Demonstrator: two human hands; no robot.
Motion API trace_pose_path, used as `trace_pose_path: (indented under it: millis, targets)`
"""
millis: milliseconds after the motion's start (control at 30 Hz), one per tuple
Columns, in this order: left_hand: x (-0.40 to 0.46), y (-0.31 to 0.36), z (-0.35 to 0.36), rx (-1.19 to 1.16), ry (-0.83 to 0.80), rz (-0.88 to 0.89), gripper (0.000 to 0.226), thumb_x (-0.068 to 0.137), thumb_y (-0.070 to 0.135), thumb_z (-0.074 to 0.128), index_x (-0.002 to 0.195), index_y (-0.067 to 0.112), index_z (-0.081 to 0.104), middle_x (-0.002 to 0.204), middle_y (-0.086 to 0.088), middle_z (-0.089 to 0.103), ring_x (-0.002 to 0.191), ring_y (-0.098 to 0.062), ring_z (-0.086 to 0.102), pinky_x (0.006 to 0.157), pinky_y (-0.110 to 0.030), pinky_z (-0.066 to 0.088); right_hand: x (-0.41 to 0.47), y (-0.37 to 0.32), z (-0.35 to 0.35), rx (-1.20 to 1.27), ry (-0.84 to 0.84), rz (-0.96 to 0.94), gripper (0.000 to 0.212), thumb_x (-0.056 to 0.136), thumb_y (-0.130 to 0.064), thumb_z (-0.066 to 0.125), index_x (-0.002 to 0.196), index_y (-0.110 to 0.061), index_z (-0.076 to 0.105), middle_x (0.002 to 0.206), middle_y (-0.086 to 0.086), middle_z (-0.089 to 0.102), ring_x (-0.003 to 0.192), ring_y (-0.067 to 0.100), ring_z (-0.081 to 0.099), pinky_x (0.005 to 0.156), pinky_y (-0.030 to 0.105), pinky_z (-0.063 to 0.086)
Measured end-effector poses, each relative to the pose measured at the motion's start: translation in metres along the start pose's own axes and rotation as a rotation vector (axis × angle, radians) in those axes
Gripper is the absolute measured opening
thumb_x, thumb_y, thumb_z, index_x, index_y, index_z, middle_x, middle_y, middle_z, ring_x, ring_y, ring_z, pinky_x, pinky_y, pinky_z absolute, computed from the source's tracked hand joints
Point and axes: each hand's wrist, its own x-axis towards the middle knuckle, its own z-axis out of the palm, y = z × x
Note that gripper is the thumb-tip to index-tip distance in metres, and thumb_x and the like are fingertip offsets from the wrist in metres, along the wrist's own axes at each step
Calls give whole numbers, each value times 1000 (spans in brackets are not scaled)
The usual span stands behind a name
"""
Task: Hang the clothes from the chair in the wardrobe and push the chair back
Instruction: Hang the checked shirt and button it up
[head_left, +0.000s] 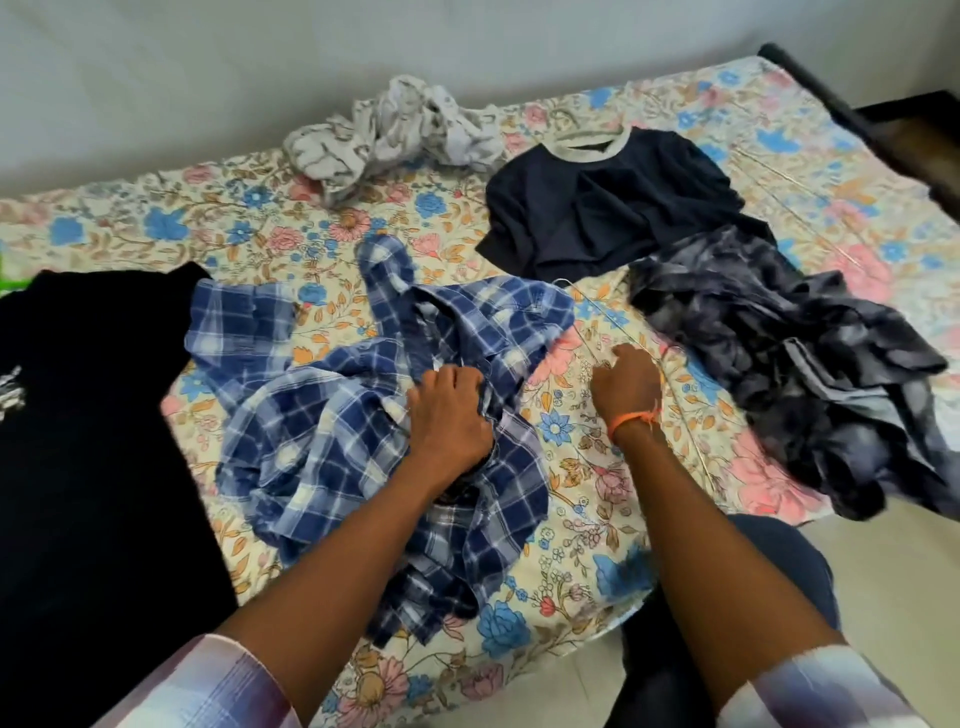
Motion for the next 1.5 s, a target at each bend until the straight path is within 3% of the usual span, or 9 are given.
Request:
trace_pose_path:
  millis: [133, 267, 467, 600, 733, 867, 1033, 1267, 1500]
  targets:
    - [11, -12, -17, -534, 37, -222, 14, 87, 30, 63, 96, 19, 63, 81, 7, 64, 74, -13, 61, 70, -29, 50, 25, 37, 17, -290, -114, -65, 56, 95, -16, 49, 147, -5, 32, 153, 22, 31, 137, 41, 33, 110, 53, 35]
    - [44, -42, -26, -419, 321, -318, 8, 96, 22, 57, 98, 14, 59, 89, 0, 63, 78, -18, 60, 64, -29, 46, 41, 32, 17, -316, -122, -37, 60, 99, -43, 46, 148, -12, 31, 150, 20, 33, 134, 43, 36, 108, 59, 28]
    - [89, -58, -19, -520, 1, -647, 40, 88, 39, 71, 100, 5, 53, 84, -6, 57, 80, -26, 58, 69, -38, 49, 41, 38, 10, -414, -3, 95, 41, 90, -17, 55, 130, -7, 50, 140, 19, 41, 129, 41, 39, 102, 56, 32]
    - [97, -58, -16, -671, 7, -684, 19, 89, 19, 72, 100, 5, 65, 91, -10, 67, 70, -21, 61, 54, -30, 46, 35, 44, 5, -404, -3, 179, 39, 93, -17, 58, 130, -8, 48, 137, 16, 42, 124, 39, 44, 96, 56, 39]
    - [104, -57, -26, -784, 71, -749, 24, 85, 2, 72, 71, 13, 55, 79, -6, 62, 82, -25, 62, 76, -33, 53, 35, 39, -1, -357, -66, 139, 39, 95, -15, 55, 130, -3, 47, 136, 14, 41, 122, 40, 45, 95, 57, 43]
    - [100, -60, -41, -897, -17, -794, 36, 87, 0, 70, 119, -6, 53, 110, -16, 61, 93, -27, 56, 75, -31, 46, 15, 33, 3, -335, -115, 157, 49, 96, -33, 56, 134, -7, 39, 137, 16, 36, 123, 42, 43, 92, 57, 43]
    - [82, -69, -55, -1033, -148, -734, 83, 96, 63, 42, 150, 2, 29, 155, -15, 35, 142, -36, 33, 112, -51, 31, 9, 31, 0, -215, -158, 94, 47, 92, 2, 50, 136, -2, 34, 127, 31, 43, 103, 50, 55, 79, 47, 45]
    - [74, -74, -67, -852, 141, -565, 24, 98, 26, 56, 80, 12, 47, 72, -1, 45, 68, -21, 42, 56, -30, 30, 1, 4, -19, -771, -124, -43, 12, 91, -15, 52, 90, -18, 64, 87, 2, 68, 88, 26, 65, 98, 48, 36]
    - [48, -65, -108, -485, 289, -286, 13, 98, 20, 58, 92, 14, 49, 73, 3, 50, 62, -15, 46, 54, -30, 35, 1, -35, -55, -1132, -39, -208, 19, 91, -27, 48, 91, -25, 67, 99, 2, 62, 103, 24, 54, 102, 45, 29]
